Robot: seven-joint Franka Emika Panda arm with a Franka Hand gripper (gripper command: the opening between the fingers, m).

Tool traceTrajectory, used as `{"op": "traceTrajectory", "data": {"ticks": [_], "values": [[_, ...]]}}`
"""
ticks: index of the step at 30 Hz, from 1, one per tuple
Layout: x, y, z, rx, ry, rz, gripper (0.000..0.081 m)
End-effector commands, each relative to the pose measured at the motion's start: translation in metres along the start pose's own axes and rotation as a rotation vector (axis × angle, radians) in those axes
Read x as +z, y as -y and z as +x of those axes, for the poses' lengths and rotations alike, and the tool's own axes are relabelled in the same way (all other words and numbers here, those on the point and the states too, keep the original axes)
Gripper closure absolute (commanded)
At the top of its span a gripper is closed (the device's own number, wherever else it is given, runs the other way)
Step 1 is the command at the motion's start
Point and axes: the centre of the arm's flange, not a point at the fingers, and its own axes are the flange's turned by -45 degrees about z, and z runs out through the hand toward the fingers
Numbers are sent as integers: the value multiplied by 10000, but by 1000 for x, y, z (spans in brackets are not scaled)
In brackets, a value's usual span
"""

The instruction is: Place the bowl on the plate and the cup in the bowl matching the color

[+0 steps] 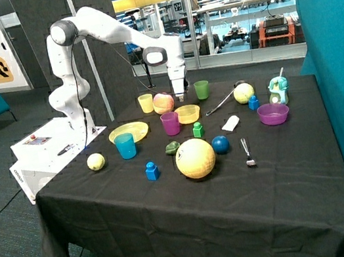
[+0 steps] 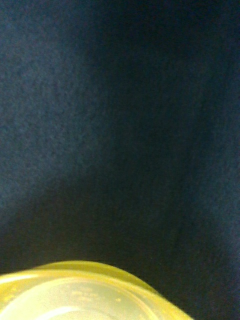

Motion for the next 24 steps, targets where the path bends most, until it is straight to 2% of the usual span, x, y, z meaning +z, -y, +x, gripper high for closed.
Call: {"op": "traceTrajectory", "data": {"ticks": [1,11,24], "values": [[10,-7,0,-89,-19,31,387],[25,-9,0,-94,-19,31,404],[34,-8,8,-162,-19,31,411]]}}
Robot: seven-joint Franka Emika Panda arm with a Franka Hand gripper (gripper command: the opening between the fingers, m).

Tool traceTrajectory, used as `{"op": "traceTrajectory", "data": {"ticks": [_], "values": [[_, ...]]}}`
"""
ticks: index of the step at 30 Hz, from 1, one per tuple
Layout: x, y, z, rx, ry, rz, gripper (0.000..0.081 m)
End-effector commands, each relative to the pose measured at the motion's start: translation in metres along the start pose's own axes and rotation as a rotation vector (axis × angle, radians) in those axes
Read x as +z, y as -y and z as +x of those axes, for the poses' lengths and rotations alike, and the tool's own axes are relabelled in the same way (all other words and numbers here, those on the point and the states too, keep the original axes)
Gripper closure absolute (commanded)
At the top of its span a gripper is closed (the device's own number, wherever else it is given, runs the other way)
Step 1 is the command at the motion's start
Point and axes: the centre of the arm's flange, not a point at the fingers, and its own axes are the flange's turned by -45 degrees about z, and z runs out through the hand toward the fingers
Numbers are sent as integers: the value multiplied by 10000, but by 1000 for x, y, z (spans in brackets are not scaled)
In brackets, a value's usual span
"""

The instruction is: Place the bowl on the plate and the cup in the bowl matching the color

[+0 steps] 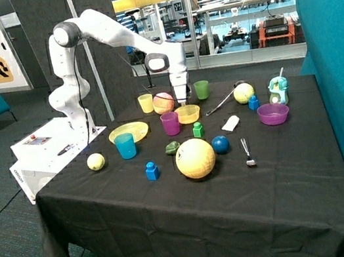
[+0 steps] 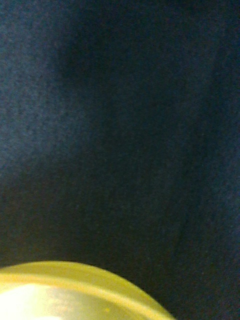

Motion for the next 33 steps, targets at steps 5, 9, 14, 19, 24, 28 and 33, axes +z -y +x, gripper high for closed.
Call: {"op": "traceTrajectory", "data": {"ticks": [5,9,14,19,24,28,33], "values": [[14,1,3,-13,-4,0,405],[17,2,2,-60,-4,0,410],[21,2,1,-121,-4,0,419],[25,3,0,-147,-4,0,423],[29,3,0,-127,-4,0,426],[35,1,1,16,-4,0,433],[36,1,0,32,-4,0,651]]}}
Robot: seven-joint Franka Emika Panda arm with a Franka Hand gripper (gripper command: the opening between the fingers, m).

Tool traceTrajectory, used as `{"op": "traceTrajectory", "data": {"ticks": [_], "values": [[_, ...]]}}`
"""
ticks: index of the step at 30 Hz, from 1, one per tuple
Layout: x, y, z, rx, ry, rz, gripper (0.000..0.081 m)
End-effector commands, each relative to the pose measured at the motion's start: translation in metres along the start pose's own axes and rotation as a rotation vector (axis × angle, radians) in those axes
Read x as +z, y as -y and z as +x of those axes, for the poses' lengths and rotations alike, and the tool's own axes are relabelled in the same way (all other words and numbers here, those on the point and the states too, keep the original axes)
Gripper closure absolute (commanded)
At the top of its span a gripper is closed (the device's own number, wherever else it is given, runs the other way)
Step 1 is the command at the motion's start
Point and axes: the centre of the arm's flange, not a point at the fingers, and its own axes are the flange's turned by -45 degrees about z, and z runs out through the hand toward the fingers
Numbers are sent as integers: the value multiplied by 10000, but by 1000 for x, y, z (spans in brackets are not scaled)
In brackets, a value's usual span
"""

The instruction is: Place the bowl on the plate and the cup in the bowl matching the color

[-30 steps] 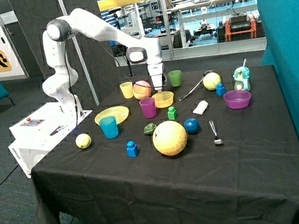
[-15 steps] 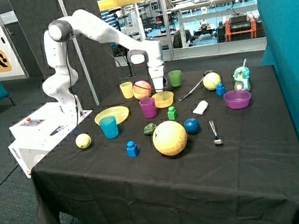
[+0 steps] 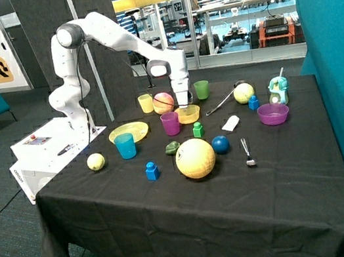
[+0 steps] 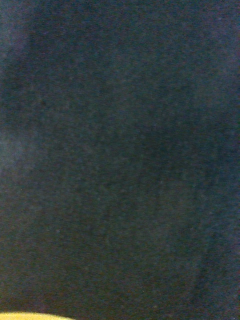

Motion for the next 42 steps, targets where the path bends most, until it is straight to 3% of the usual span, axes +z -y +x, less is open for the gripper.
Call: {"op": "traceTrajectory", "data": {"ticks": [1,3,6,28,42], "values": [[6,-1,0,110,8,-23,729],[6,-1,0,148,8,-23,788],[5,-1,0,156,8,-23,806],[15,0,-5,4,8,-23,808],[7,6,-3,-258,8,-23,808]]}}
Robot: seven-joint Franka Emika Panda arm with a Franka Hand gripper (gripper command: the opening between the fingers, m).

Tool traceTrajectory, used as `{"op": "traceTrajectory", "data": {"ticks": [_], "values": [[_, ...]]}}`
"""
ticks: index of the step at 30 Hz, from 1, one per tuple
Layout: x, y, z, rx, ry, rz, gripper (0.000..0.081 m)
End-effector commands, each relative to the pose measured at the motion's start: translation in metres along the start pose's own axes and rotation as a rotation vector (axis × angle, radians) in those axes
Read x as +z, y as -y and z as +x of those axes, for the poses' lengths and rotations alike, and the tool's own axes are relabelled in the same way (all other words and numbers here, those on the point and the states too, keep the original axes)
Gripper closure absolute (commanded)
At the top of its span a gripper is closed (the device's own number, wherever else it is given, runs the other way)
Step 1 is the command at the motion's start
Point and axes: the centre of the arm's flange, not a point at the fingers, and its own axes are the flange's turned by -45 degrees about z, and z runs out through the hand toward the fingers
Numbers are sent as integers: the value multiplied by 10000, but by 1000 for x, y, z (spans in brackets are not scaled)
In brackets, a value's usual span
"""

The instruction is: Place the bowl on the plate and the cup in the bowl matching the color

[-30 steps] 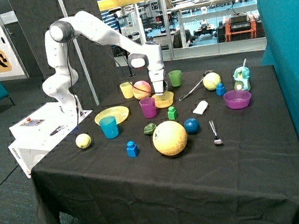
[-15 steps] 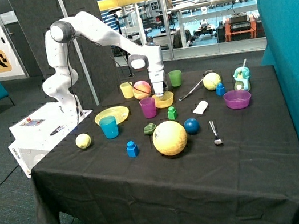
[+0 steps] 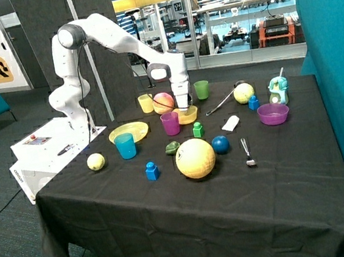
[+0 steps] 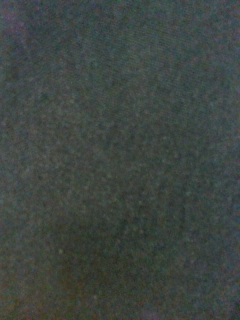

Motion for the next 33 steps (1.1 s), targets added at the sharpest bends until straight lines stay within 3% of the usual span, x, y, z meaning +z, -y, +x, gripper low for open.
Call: {"op": "traceTrajectory", "data": {"ticks": [1,10,14,18,22,28,33], "values": [[-6,5,0,-186,3,36,808],[-19,5,-1,-290,3,36,808],[-36,5,-3,-441,3,36,808],[-65,7,-6,-746,2,36,808],[-76,8,-9,-850,2,36,808],[-101,13,-25,-1219,1,36,808],[-121,14,-56,-1508,1,36,808]]}}
